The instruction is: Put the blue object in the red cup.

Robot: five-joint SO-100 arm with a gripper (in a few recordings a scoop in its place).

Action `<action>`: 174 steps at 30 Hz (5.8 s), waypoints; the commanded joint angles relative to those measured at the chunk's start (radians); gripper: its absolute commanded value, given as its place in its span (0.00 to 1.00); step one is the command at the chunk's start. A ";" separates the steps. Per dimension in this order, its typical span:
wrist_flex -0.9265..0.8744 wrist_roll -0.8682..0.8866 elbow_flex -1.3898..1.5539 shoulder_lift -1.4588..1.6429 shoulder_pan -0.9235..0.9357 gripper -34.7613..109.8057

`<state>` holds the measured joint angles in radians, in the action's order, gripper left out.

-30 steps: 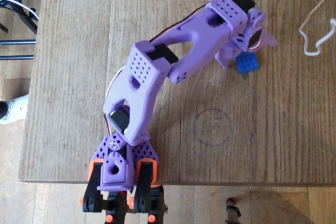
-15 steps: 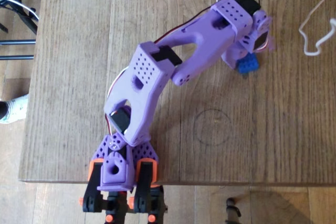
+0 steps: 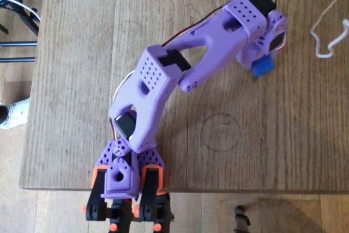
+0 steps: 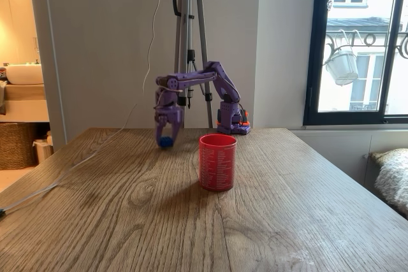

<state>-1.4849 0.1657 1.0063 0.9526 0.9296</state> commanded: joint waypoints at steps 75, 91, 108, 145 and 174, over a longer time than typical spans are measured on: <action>0.295 -0.614 -0.351 0.109 -0.695 0.24; 0.262 -0.515 -0.334 0.110 -0.673 0.52; 0.262 -0.565 -0.330 0.121 -0.640 0.24; 0.796 -0.436 1.531 2.023 -0.919 0.24; 0.371 -0.100 2.045 2.349 -1.060 0.24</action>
<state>-1.1121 0.0644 3.0695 3.3042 -0.1258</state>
